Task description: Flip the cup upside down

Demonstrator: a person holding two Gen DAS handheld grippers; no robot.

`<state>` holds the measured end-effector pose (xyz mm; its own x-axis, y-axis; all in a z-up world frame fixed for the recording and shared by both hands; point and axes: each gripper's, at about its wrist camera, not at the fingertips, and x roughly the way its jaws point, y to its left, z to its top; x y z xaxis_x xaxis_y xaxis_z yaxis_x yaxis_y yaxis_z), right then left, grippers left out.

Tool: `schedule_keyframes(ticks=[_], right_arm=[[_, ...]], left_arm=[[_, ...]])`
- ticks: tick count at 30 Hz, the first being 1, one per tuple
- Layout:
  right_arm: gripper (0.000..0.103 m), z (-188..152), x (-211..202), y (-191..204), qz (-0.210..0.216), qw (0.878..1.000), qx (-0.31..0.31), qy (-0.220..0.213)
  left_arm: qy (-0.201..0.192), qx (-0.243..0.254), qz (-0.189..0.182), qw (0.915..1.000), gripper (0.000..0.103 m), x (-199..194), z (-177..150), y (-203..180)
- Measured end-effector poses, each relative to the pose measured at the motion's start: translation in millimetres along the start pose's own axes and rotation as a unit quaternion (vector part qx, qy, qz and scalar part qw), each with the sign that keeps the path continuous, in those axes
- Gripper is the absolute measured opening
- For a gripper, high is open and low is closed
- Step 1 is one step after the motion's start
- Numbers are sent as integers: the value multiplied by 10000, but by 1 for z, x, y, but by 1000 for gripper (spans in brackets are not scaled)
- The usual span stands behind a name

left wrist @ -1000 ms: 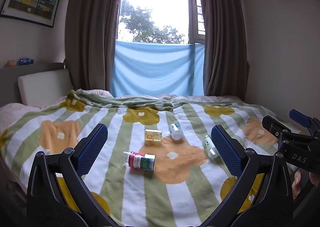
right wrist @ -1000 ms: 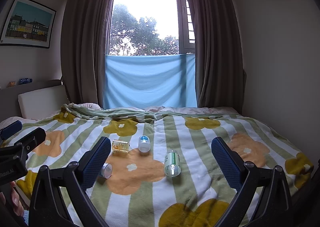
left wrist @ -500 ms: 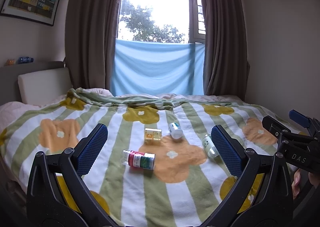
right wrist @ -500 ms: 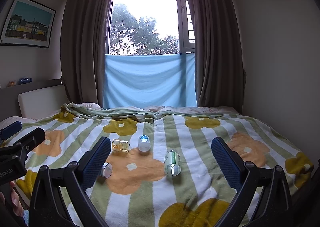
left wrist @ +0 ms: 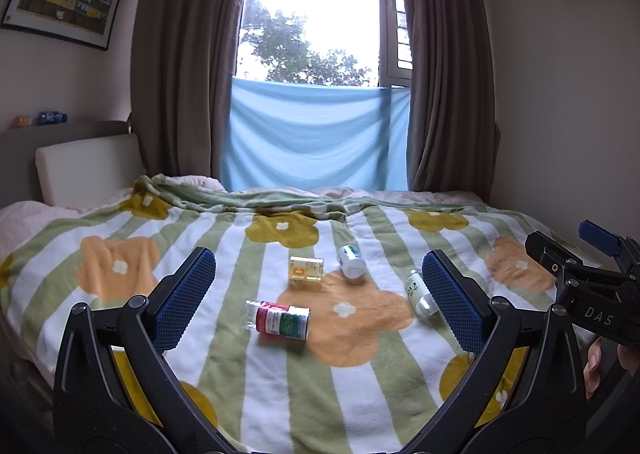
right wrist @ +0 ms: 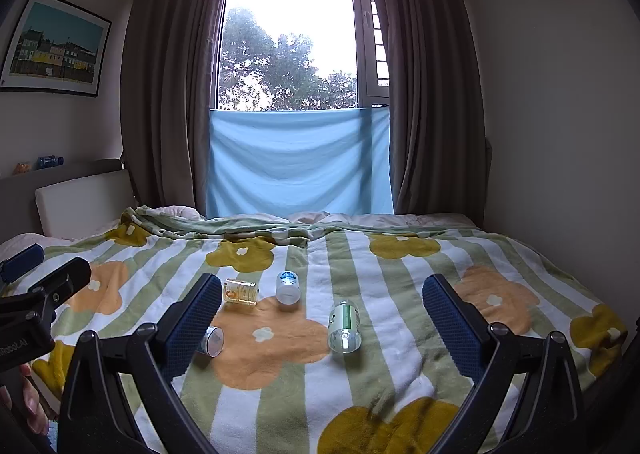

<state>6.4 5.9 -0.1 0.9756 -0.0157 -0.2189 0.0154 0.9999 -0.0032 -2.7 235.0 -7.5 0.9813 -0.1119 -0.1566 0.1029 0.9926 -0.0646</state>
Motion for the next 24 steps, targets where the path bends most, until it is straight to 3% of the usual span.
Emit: schedule_keyframes(ticks=[15, 24], right_arm=[[100, -6, 3, -3, 8, 10000, 18, 32], [100, -23, 16, -7, 35, 9998, 62, 198]], left_arm=[[68, -23, 7, 10000, 103, 6, -8, 0], [514, -105, 75, 9986, 103, 42, -3, 7]])
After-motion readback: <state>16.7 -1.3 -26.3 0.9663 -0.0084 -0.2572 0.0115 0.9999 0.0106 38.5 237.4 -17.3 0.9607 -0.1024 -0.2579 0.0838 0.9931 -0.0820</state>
